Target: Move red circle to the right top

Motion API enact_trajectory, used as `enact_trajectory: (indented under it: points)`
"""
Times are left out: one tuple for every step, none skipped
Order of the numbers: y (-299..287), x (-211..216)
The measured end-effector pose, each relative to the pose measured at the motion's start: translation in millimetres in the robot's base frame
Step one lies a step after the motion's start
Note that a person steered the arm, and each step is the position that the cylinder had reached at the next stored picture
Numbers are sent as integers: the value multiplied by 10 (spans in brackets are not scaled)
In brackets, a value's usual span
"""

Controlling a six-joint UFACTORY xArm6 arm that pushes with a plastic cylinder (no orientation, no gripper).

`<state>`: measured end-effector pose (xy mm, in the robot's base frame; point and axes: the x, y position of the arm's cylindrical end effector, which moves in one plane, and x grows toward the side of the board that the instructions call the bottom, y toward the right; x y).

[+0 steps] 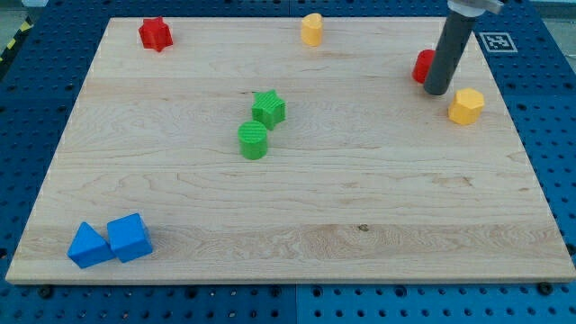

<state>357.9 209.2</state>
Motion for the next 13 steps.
enact_trajectory:
  points:
    - [-36, -170]
    - [-116, -284]
    - [-242, -437]
    - [-313, -655]
    - [-313, -857]
    - [-313, -1048]
    - [-313, -1151]
    - [-404, -1155]
    - [-413, -1178]
    - [-413, -1178]
    - [-408, -1180]
    - [-420, -1183]
    - [-482, -1265]
